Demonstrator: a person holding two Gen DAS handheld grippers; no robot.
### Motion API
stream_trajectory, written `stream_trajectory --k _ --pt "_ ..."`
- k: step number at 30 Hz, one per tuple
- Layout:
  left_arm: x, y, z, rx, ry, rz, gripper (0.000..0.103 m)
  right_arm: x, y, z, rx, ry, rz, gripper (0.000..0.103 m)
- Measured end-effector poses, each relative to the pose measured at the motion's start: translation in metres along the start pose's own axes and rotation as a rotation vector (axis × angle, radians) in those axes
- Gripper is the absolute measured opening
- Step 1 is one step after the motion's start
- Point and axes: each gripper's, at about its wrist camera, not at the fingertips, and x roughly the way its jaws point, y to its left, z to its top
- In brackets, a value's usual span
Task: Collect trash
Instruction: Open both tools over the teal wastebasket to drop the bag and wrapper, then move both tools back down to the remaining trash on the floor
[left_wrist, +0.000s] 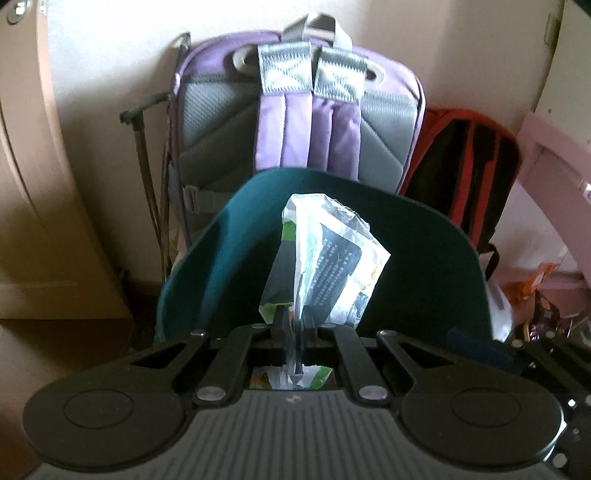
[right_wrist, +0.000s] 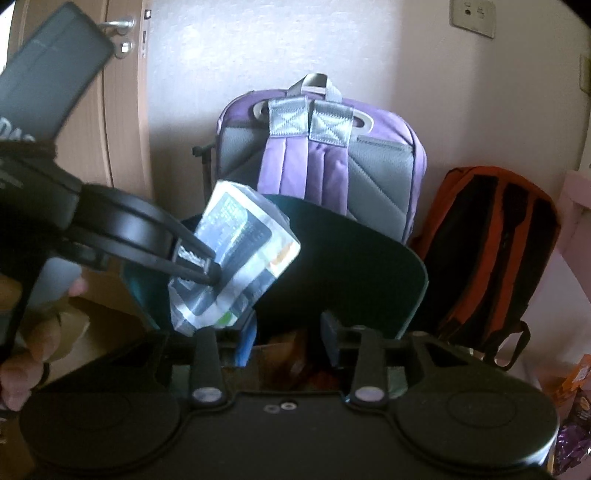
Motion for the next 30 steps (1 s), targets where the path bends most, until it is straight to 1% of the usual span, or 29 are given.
stream_trajectory --k 5,9,10,11,12,13,14,21,22,23,25,30 --pt "0.010 0.004 -0.005 -0.020 0.024 -0.019 0.012 0.004 -0.002 -0.002 0.003 0.001 0.003 0.046" --pt "0.008 0.004 -0.007 -0.032 0.012 -0.036 0.017 0.005 -0.004 -0.001 0.010 0.000 0.005 0.048" --pt "0.005 0.004 -0.007 -0.037 0.010 -0.046 0.022 0.004 -0.004 -0.001 0.010 -0.001 0.005 0.048" --pt "0.002 0.004 -0.007 -0.044 0.006 -0.059 0.030 0.003 -0.004 -0.001 0.009 -0.002 0.003 0.050" --pt "0.000 0.004 -0.006 -0.052 0.001 -0.065 0.036 0.001 -0.004 -0.001 0.011 -0.005 0.002 0.051" --pt "-0.005 0.005 -0.007 -0.063 -0.006 -0.067 0.050 -0.001 -0.004 -0.002 0.015 -0.007 0.002 0.051" --pt "-0.010 0.004 -0.008 -0.068 -0.015 -0.067 0.059 -0.004 -0.004 -0.002 0.020 -0.010 0.004 0.052" --pt "-0.053 0.009 -0.018 -0.051 -0.059 -0.080 0.059 -0.037 -0.001 -0.005 0.050 -0.029 0.026 0.058" --pt "-0.059 0.011 -0.021 -0.047 -0.064 -0.081 0.060 -0.043 0.000 -0.006 0.053 -0.032 0.032 0.059" --pt "-0.066 0.013 -0.023 -0.043 -0.068 -0.079 0.064 -0.049 0.002 -0.007 0.056 -0.035 0.039 0.060" --pt "-0.081 0.021 -0.032 -0.041 -0.084 -0.083 0.069 -0.059 0.005 -0.010 0.062 -0.039 0.061 0.061" --pt "-0.113 0.043 -0.055 -0.044 -0.106 -0.072 0.072 -0.083 0.019 -0.020 0.061 -0.035 0.109 0.062"
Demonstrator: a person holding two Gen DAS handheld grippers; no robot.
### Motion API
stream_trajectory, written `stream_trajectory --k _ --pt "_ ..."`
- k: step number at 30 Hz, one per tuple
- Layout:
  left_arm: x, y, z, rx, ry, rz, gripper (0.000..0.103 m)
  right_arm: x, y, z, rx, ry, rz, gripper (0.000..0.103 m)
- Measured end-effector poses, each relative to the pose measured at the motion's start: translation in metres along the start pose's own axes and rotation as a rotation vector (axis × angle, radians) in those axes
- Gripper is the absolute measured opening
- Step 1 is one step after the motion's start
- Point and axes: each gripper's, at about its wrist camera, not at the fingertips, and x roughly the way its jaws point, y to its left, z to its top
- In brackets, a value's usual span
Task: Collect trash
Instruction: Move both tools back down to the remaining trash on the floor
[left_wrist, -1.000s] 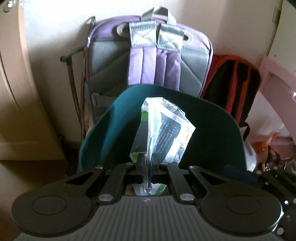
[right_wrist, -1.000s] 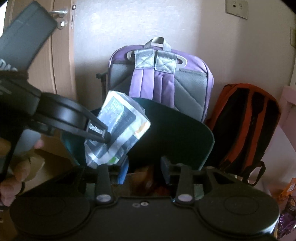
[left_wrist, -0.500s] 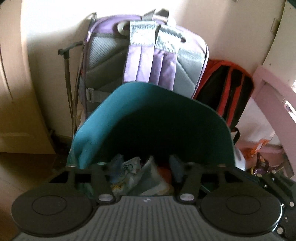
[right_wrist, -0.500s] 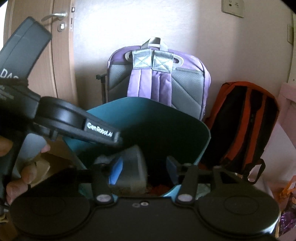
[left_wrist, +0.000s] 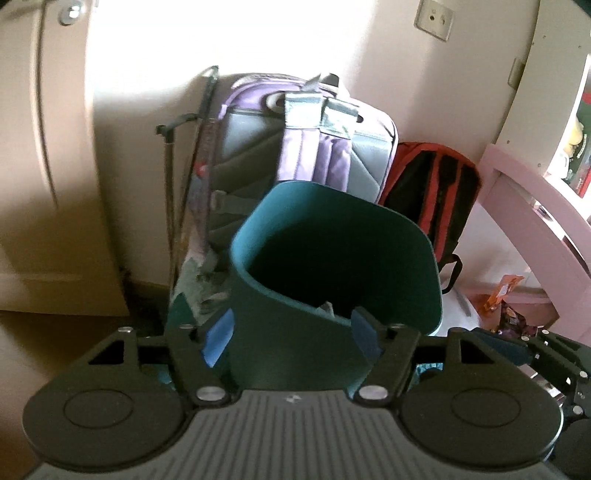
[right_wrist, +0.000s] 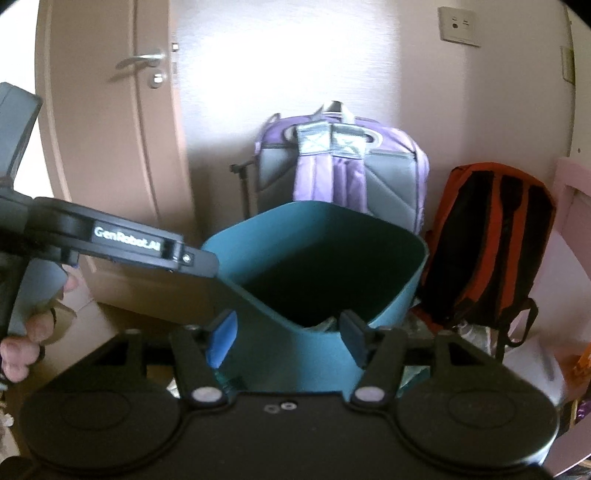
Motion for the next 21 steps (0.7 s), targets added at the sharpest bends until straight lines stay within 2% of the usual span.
stream_trajectory --k 8,12,17,21 --pt "-0.037 0.036 -0.042 0.022 -0.010 0.009 0.088 -0.016 0.035 -0.018 -0.022 0.014 0.074 0.063" --pt "-0.043 0.056 -0.067 0.030 0.003 -0.010 0.089 -0.009 0.053 -0.031 -0.034 0.032 0.109 0.063" --pt "-0.031 0.091 -0.103 0.055 0.005 -0.004 0.090 0.010 0.077 -0.055 -0.059 0.039 0.154 0.064" --pt "-0.002 0.141 -0.134 -0.008 0.064 -0.004 0.090 0.036 0.098 -0.080 -0.095 0.082 0.197 0.064"
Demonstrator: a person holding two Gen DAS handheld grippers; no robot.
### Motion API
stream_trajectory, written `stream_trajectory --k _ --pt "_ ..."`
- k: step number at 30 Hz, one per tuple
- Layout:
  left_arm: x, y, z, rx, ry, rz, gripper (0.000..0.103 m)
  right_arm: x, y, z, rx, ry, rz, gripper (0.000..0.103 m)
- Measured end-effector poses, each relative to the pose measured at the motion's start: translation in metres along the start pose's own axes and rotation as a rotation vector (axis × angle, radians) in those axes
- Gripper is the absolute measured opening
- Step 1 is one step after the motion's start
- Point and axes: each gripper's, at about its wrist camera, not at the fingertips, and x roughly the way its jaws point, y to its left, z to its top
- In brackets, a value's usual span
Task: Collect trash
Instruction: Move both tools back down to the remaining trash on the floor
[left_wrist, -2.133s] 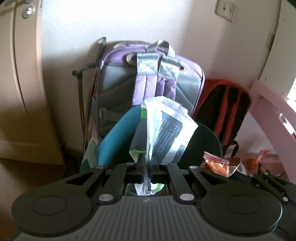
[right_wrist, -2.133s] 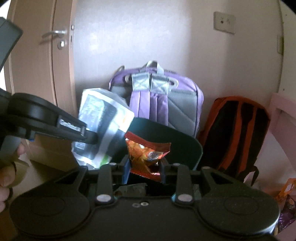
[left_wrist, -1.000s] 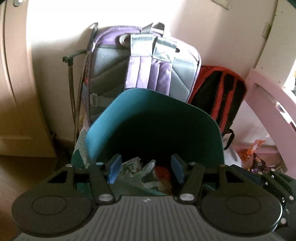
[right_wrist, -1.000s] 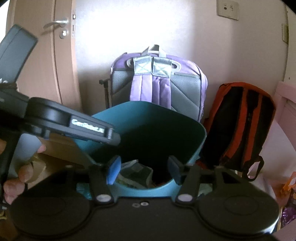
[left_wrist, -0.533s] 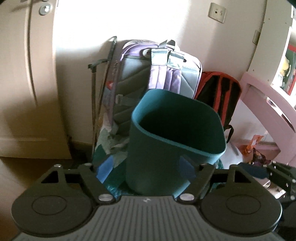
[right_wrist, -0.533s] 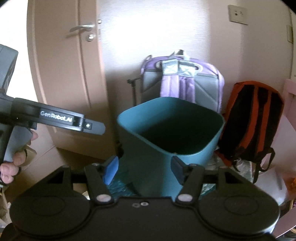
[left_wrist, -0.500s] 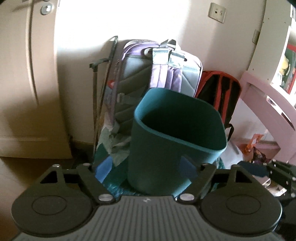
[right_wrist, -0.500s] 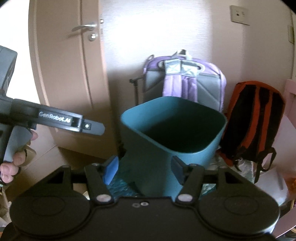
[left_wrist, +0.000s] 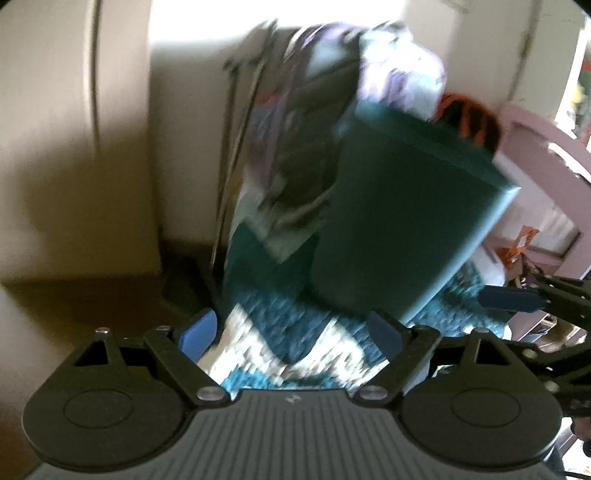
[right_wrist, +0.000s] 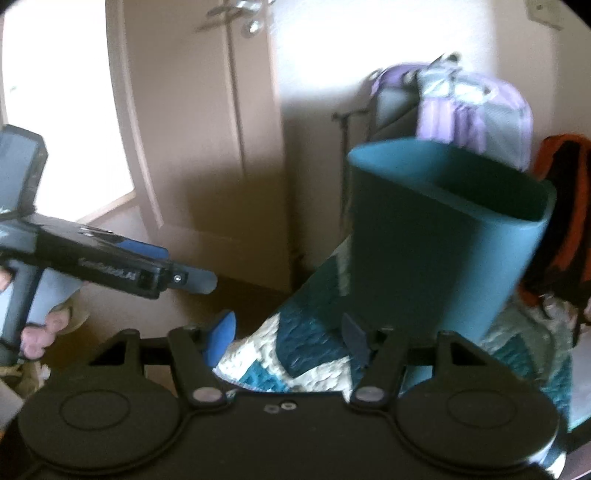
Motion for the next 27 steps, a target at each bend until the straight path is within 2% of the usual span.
stream_trajectory --k 5,10,13,19,27 --pt "0.037 0.070 -0.034 -0.087 0.067 0.026 0.090 0.053 0.017 -0.032 -0.003 0.094 0.059 0.064" --pt "0.074 0.123 -0.070 -0.084 0.149 0.083 0.090 0.113 0.032 -0.073 0.033 0.221 0.117 0.064" --pt "0.100 0.150 -0.098 -0.073 0.219 0.100 0.090 0.151 0.044 -0.099 0.022 0.288 0.124 0.064" --pt "0.160 0.183 -0.158 -0.027 0.376 0.129 0.090 0.218 0.075 -0.154 -0.012 0.431 0.147 0.064" --pt "0.239 0.220 -0.233 -0.091 0.549 0.122 0.090 0.308 0.121 -0.218 -0.129 0.635 0.254 0.064"
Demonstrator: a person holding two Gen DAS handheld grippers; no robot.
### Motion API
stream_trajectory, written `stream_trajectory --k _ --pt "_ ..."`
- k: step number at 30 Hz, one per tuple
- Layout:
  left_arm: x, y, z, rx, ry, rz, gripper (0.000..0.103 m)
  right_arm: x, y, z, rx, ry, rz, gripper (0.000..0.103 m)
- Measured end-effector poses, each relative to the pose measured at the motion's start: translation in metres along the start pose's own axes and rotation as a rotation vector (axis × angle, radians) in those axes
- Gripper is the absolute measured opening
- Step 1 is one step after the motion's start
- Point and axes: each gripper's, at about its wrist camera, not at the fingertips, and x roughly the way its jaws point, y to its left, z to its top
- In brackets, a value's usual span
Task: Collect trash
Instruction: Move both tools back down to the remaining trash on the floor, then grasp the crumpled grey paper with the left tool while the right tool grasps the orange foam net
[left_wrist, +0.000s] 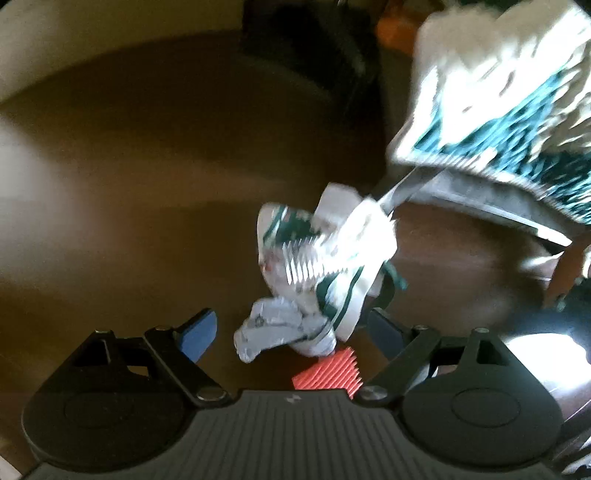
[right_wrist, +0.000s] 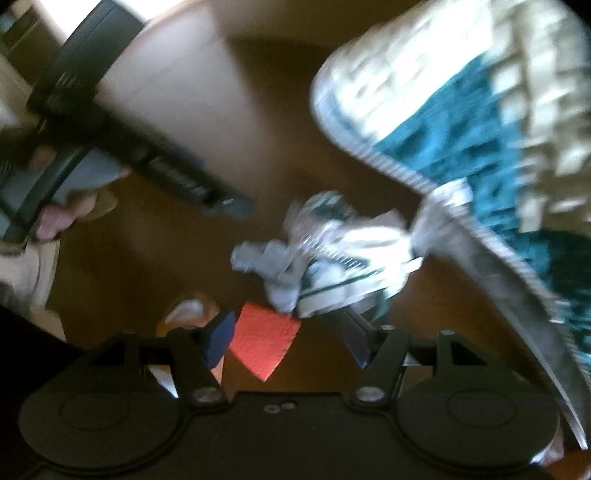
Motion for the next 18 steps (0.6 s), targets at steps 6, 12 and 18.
stream_trajectory --k 6,12,18 --pt "0.067 0.019 -0.012 -0.057 0.087 0.007 0.090 0.088 0.019 -0.008 -0.096 0.172 0.063 0.064" --pt "0.113 0.031 -0.026 -0.145 0.123 0.000 0.090 0.155 0.023 -0.010 -0.085 0.269 0.078 0.064" --pt "0.137 0.037 -0.035 -0.205 0.137 -0.005 0.090 0.210 0.023 -0.012 -0.081 0.336 0.085 0.064"
